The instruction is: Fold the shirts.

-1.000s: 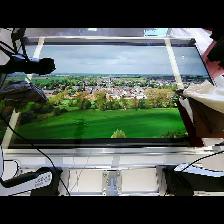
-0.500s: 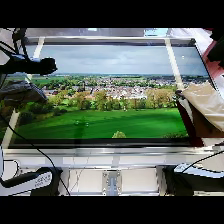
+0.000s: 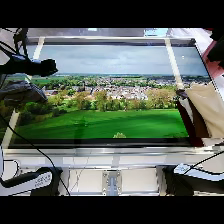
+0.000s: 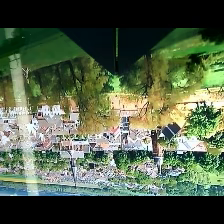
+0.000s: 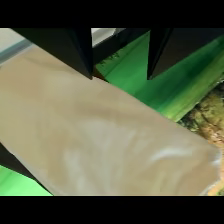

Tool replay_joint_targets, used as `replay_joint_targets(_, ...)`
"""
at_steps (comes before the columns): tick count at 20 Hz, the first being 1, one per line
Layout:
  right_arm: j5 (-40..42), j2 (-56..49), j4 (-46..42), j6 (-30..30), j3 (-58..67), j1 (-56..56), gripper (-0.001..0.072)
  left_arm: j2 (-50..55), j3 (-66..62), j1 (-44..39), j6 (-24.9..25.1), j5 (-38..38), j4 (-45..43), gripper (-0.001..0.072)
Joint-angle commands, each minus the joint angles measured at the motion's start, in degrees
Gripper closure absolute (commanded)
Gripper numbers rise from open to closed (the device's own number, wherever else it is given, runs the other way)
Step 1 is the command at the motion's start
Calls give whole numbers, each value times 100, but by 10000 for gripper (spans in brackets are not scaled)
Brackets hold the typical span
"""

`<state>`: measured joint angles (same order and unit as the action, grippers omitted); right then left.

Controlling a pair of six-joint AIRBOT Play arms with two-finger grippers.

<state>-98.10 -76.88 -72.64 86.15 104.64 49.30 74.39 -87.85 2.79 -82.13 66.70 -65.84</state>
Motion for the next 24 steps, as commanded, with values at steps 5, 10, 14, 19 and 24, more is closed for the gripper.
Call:
replay_joint_targets(5,1038,46,1947,-483,-575,-1617,330,7,0,-2,-107,-264,72,696)
replay_joint_targets(10,3432,37,820,-1058,-1777,-4216,330,7,0,-2,-98,-262,299,697)
replay_joint_targets(14,4800,28,-997,-1058,-2186,-5563,330,7,0,-2,-33,-251,284,697)
replay_joint_targets(19,4756,20,-2024,-1091,-2358,-5845,335,7,0,-2,-37,-249,286,697)
replay_joint_targets(24,4760,20,-1998,-1097,-2358,-5845,335,7,0,-2,-37,-212,286,696)
